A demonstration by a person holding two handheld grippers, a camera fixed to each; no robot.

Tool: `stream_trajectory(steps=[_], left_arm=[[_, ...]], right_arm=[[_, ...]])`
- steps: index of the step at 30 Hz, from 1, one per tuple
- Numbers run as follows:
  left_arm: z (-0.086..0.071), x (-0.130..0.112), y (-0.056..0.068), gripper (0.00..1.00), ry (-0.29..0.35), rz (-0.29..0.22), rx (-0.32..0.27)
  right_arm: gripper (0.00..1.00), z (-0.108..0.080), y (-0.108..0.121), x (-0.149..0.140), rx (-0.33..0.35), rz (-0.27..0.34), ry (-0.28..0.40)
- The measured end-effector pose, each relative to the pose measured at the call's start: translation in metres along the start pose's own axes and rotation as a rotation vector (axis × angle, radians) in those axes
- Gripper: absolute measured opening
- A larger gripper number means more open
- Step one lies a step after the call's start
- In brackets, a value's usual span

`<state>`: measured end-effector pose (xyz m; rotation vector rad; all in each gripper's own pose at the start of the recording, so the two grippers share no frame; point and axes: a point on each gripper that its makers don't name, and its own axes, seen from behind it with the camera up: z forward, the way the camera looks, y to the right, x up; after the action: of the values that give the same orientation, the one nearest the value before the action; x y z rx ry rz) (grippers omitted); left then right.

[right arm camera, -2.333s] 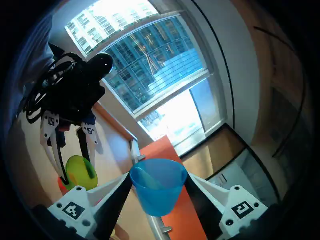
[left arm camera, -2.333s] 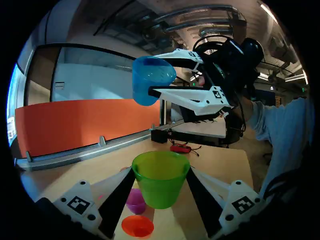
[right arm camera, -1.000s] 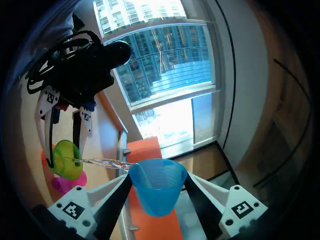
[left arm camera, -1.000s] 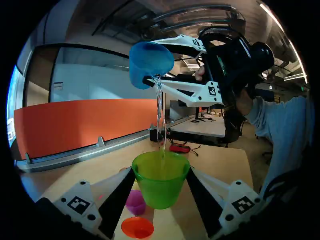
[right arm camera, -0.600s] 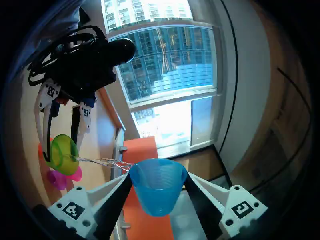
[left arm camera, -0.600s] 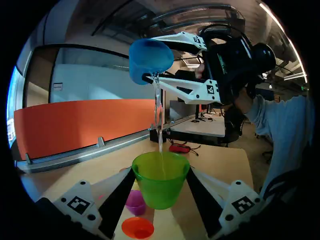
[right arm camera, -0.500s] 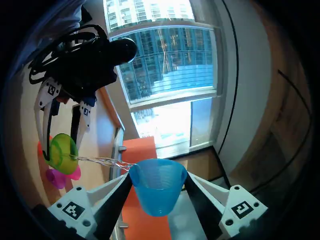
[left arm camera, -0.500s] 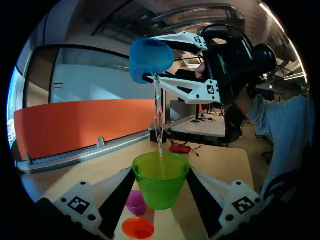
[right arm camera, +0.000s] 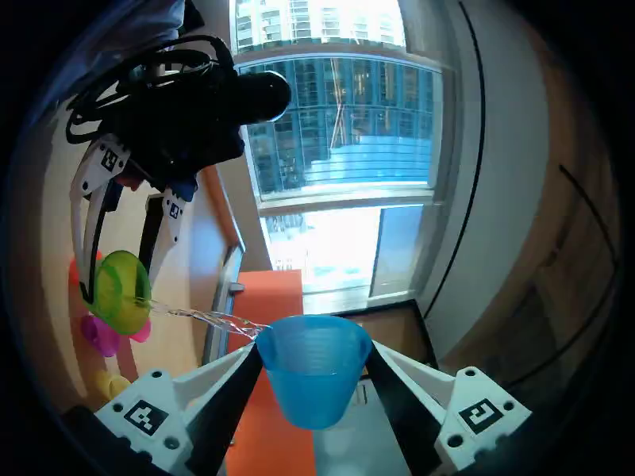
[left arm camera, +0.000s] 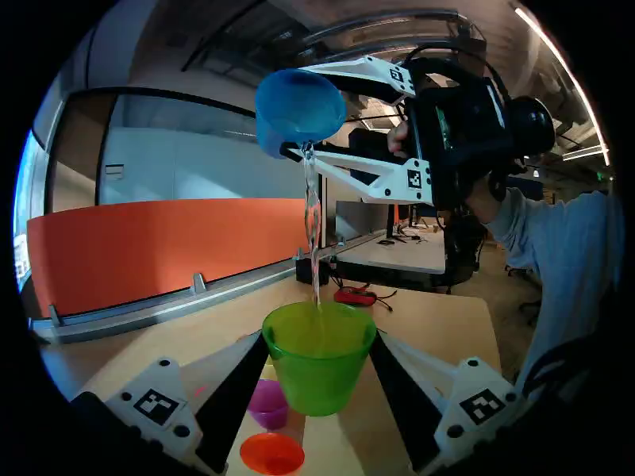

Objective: Pour water

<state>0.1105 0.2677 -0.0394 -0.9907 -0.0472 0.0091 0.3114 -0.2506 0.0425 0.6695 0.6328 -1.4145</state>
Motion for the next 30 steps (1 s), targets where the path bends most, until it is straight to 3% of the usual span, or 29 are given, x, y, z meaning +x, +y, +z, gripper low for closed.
stream_trajectory(steps=[30], left_arm=[[0.003, 0.002, 0.0, 0.87, 0.007, -0.008, -0.002]], right_arm=[[0.92, 0.003, 0.003, 0.013, 0.002, -0.21, 0.006]])
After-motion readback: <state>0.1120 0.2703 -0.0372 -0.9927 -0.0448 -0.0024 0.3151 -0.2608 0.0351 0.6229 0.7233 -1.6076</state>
